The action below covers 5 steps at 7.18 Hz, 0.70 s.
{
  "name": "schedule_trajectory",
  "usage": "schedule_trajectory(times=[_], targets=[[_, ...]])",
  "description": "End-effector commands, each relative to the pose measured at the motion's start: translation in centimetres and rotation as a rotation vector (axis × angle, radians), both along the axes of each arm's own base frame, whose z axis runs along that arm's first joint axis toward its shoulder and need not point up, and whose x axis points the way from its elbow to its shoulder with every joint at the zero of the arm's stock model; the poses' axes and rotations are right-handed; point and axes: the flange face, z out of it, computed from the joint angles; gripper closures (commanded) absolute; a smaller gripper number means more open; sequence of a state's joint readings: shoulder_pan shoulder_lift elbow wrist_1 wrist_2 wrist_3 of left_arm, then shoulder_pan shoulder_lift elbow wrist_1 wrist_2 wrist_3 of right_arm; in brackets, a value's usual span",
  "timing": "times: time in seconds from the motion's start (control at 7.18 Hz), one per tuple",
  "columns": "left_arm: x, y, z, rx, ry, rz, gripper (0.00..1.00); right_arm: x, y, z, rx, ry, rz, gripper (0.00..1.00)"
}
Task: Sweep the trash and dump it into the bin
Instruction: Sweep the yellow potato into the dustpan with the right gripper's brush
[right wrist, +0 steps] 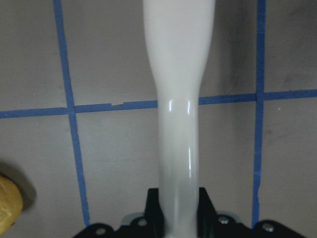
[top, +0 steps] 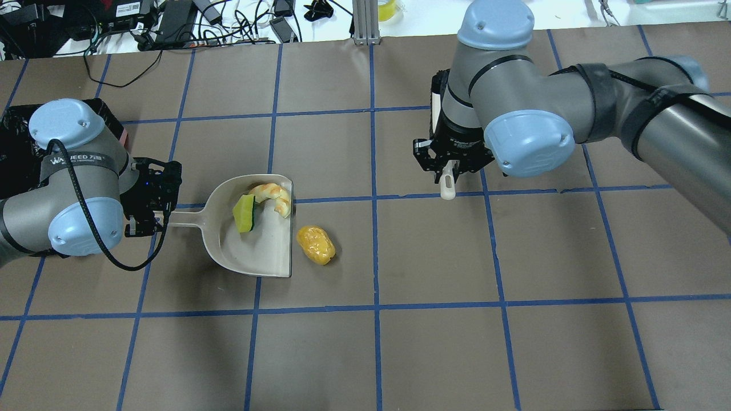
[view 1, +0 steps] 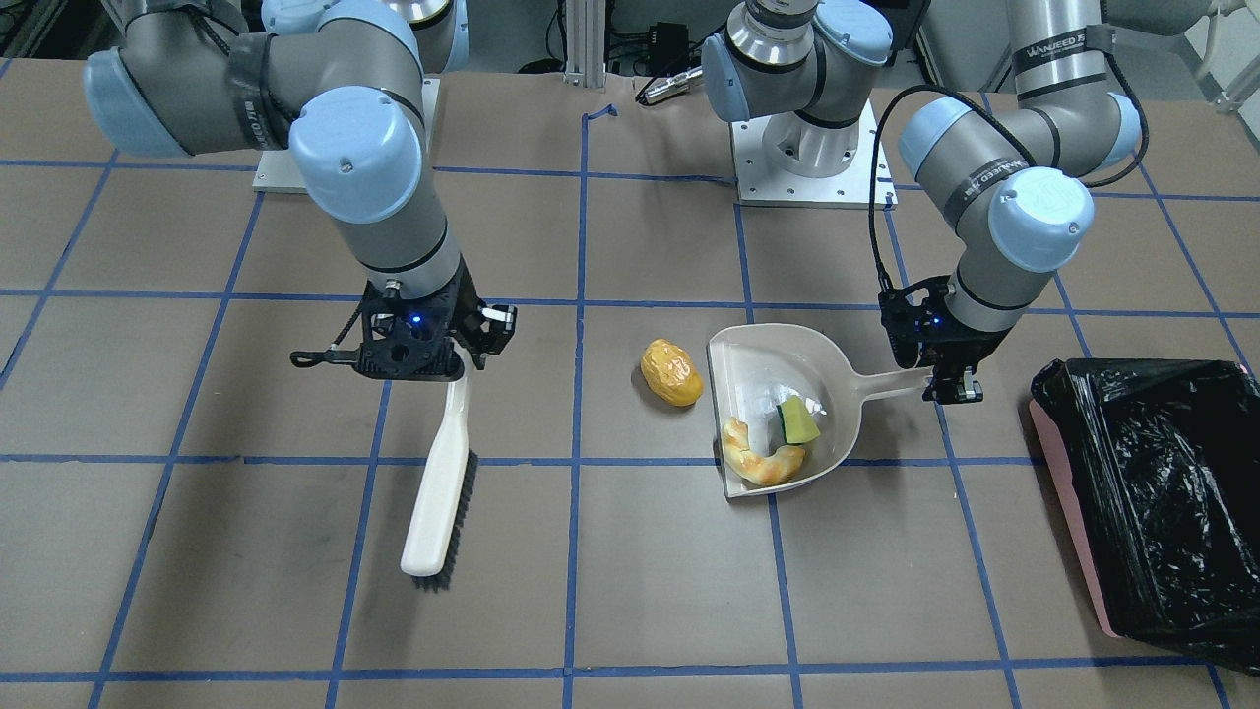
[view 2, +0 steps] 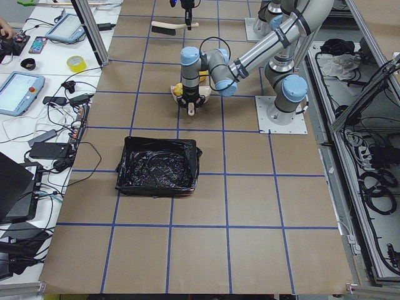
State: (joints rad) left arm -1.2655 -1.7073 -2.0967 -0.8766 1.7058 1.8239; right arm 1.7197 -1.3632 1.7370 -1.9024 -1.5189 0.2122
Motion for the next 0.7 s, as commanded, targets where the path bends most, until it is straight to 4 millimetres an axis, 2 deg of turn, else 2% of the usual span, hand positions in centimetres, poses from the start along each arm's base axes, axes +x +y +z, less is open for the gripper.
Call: schedule_trajectory(times=[0.0, 0.14, 0.28, 0.56], targets=[[0.0, 0.0, 0.1, -0.002, -0.001, 0.0, 1.0, -3.0, -0.1, -0.7, 0.029, 0.046, -0.009, 0.96], [0.0, 0.0, 0.1, -0.002, -0.001, 0.0, 1.0, -1.4, 3.1, -1.0, 0.077, 0.042, -0.012, 0.98], [0.0, 0.0, 0.1, -0.002, -0.001, 0.0, 1.0, 1.7, 7.6, -1.5, 0.1, 0.056, -0.07, 0.99], [0.0, 0.0, 0.1, -0.002, -0.001, 0.002, 1.0, 11.0, 17.7, -4.5, 0.147, 0.127, -0.195, 0.99]])
